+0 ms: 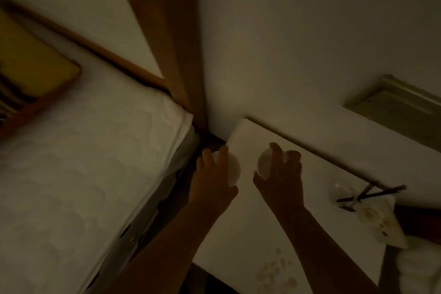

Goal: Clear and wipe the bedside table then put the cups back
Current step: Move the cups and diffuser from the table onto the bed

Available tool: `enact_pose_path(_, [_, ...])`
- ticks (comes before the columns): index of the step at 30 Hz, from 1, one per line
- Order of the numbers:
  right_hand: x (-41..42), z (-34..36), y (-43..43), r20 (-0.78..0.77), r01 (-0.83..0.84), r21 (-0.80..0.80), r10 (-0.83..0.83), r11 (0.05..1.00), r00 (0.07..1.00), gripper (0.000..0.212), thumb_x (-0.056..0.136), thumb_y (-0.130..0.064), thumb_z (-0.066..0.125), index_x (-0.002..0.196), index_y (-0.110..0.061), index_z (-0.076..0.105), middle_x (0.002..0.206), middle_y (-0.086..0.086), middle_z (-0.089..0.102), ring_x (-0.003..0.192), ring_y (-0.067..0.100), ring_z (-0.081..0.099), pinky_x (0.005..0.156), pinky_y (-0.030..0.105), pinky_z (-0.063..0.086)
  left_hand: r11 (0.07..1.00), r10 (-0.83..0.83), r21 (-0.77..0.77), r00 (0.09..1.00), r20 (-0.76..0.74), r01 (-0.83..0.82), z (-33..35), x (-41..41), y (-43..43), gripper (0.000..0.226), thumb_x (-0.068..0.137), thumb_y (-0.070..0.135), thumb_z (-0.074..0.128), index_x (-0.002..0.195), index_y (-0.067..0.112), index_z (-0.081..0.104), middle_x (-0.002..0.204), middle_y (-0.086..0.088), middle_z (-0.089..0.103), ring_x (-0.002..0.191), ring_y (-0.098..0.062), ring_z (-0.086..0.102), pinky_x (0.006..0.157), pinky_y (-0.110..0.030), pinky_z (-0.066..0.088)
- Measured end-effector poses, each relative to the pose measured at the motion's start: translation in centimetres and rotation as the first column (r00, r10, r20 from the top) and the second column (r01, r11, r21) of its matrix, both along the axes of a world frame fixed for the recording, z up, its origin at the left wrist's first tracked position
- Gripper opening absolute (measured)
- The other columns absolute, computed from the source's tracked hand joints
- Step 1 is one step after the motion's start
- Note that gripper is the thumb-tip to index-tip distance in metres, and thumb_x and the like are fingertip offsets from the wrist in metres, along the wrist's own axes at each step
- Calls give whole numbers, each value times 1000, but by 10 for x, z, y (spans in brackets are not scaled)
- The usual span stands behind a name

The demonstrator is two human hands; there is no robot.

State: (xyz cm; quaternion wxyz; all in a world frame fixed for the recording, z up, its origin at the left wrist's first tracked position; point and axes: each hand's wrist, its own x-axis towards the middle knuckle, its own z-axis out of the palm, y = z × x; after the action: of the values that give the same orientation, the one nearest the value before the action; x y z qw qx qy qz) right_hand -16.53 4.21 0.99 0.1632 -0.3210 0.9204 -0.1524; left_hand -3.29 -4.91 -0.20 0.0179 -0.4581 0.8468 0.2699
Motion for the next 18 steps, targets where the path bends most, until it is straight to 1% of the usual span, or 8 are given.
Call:
enact_pose_path(4, [55, -1, -35, 61, -158, -5, 158, 987, 986, 94, 67, -38, 83, 141, -32, 25, 133, 6, 29, 116, 27, 42, 76, 38, 58, 983, 182, 6, 983, 2, -182, 0, 67, -25, 100, 63, 41, 83, 137, 35, 17, 134, -5, 32, 124, -30, 43, 90, -44, 54])
enact_pose_path(5, [75, -1, -49, 67, -216, -8, 216, 976, 974, 95, 66, -38, 84, 141, -32, 25, 133, 6, 30, 117, 26, 42, 76, 37, 58, 972, 236, 13, 972, -4, -236, 1, 94, -33, 102, 61, 42, 84, 137, 35, 17, 132, -3, 32, 122, -29, 43, 88, -43, 53])
enact_pose_path(8, [114, 0, -71, 106, -306, -18, 306, 952, 946, 96, 67, -39, 83, 142, -34, 23, 138, 6, 29, 122, 27, 40, 81, 38, 57, 944, 330, 22, 942, -53, -329, 4, 148, -48, 103, 58, 40, 85, 137, 34, 19, 127, -2, 32, 118, -28, 44, 85, -42, 54])
enact_pose_path(11, [171, 1, -97, 164, -395, -83, 403, 915, 900, 96, 71, -40, 80, 146, -35, 22, 141, 7, 26, 126, 29, 38, 89, 41, 53, 892, 451, 5, 889, -86, -452, 11, 219, -59, 98, 61, 40, 83, 136, 33, 21, 123, -1, 33, 115, -26, 44, 83, -40, 54])
enact_pose_path(14, [233, 5, -120, 207, -455, -147, 477, 878, 854, 97, 73, -48, 78, 149, -37, 18, 142, 3, 25, 126, 26, 39, 94, 38, 51, 817, 574, 20, 812, -103, -576, 16, 293, -62, 95, 64, 42, 83, 137, 32, 23, 126, -1, 33, 116, -24, 45, 86, -41, 56])
enact_pose_path(16, [276, 6, -133, 203, -517, -156, 540, 842, 817, 101, 71, -52, 78, 149, -39, 14, 142, 2, 25, 125, 24, 40, 95, 38, 51, 768, 639, 21, 762, -106, -640, 20, 341, -59, 95, 64, 42, 84, 137, 31, 24, 127, -1, 34, 116, -25, 47, 86, -42, 57])
enact_pose_path(18, [312, 9, -143, 175, -577, -148, 595, 803, 784, 105, 70, -53, 78, 150, -36, 12, 142, 5, 27, 125, 25, 41, 93, 39, 53, 723, 689, 20, 718, -100, -691, 22, 379, -57, 95, 64, 43, 84, 137, 31, 24, 128, -2, 34, 116, -25, 47, 87, -42, 56])
